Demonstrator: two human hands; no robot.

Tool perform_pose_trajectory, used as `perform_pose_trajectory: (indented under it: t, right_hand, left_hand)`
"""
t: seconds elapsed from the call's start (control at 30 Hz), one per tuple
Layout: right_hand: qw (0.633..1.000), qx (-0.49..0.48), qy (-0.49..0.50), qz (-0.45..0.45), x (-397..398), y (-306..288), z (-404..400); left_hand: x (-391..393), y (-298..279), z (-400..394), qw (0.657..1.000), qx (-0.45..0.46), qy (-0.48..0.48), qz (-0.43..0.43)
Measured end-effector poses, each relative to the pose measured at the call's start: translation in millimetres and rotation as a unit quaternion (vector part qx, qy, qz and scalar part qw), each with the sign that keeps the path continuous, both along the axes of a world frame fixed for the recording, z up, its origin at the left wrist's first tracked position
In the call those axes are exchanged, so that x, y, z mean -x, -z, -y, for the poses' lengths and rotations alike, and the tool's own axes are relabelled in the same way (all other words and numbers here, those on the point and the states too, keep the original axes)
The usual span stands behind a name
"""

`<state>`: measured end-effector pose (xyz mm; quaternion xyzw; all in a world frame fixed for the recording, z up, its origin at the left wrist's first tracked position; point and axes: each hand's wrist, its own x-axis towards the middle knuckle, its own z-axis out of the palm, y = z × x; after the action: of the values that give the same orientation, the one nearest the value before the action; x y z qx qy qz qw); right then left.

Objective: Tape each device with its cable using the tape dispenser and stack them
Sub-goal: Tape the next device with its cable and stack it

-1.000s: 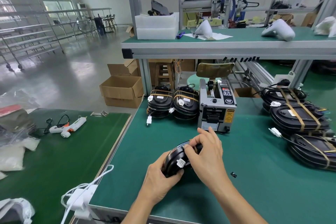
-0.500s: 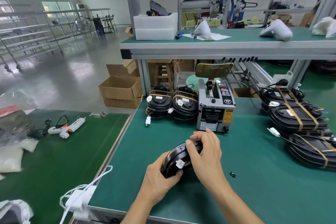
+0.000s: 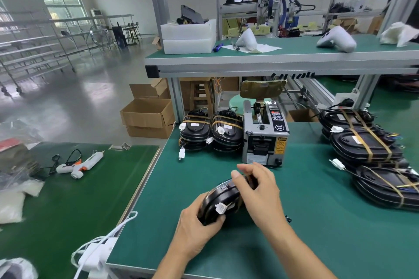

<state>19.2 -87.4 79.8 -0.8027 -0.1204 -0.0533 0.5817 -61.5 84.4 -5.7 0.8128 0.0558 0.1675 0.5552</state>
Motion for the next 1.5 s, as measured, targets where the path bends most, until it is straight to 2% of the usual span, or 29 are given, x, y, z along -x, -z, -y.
perform_pose_trajectory:
  t: [0.13,0.27,0.43,0.9,1.5]
  right_hand:
    - [0.99,-0.088,0.107,-0.023,-38,-9,19]
    - [0.977,-0.068,0.159,-0.123,-92,-12,26]
    - [0.973,-0.04,0.17,-0.153,-125,-3,19]
    - [0.944,-0.11,0.241,-0.196,-134,-8,-12]
    - [0.913,-0.179,0.266,-0.252,-139,-10,-13]
  left_hand:
    - [0,-1,1,1.0,0.003,0.004,0.001]
    - [0,-4,2,1.0,0.01,0.008,-0.001]
    - [2,-7,2,1.0,0.015,0.012,0.0]
    - [1,-6,2,1.0,0.023,0.015,-0.001]
    - [2,-7,2,1.0,0.009,0.01,0.007]
